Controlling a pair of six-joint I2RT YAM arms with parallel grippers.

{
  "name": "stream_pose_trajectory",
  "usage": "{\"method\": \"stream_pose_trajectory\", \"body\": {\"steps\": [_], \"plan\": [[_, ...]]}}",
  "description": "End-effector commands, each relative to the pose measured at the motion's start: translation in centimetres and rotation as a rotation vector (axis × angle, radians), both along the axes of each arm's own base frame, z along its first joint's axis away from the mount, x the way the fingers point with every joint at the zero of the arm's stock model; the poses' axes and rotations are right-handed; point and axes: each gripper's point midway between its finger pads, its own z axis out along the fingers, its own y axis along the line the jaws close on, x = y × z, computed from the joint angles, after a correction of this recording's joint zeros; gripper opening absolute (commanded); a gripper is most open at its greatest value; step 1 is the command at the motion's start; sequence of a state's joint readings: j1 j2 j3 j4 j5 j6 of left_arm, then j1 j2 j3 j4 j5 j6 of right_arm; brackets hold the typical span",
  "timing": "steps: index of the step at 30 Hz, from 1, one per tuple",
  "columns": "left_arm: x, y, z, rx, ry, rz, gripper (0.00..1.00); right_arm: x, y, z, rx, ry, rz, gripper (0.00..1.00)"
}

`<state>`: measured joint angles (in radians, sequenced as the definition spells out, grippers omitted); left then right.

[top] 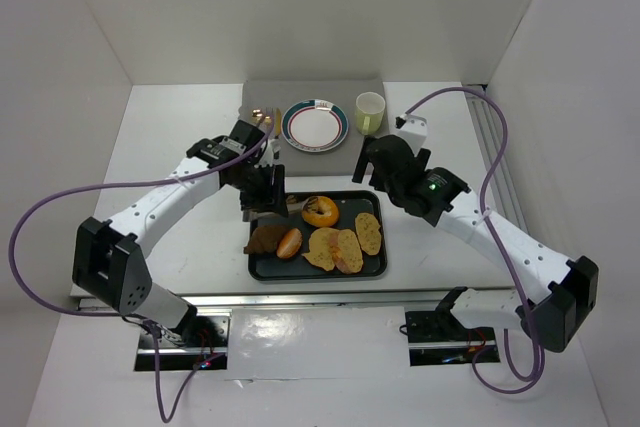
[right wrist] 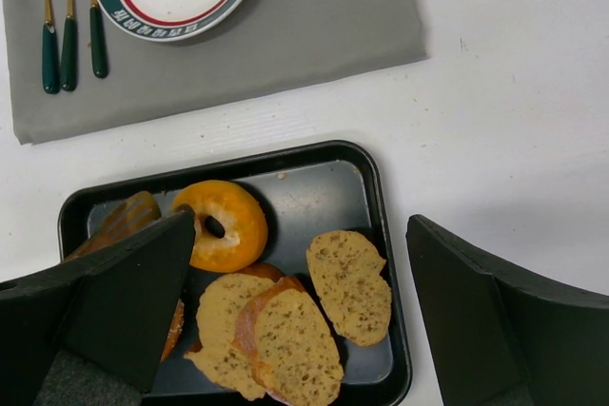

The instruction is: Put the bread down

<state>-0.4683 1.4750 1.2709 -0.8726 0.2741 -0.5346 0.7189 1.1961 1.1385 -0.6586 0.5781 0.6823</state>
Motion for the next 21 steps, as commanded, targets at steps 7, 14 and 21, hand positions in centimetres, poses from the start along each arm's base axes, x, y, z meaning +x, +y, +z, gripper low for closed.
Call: {"method": "stream_pose_trajectory", "body": {"steps": [7, 14, 21], "plan": [[0.1, -0.6, -1.6, -0.038, 0.052, 0.010, 0.58, -0.3, -0.7, -1.2, -0.016, 0.019, -0.022, 0.99], [1.1, 1.2, -0.5, -0.066, 0.048, 0.033, 0.18, -0.2, -0.4, -0.9, 0.004, 0.017, -0.020, 0.99], [3.9, 4.5, 6.0, -0.027, -0.139, 0.085, 0.16, 0.2, 0.1, -0.4, 0.031, -0.004, -0.013, 0.99]]}}
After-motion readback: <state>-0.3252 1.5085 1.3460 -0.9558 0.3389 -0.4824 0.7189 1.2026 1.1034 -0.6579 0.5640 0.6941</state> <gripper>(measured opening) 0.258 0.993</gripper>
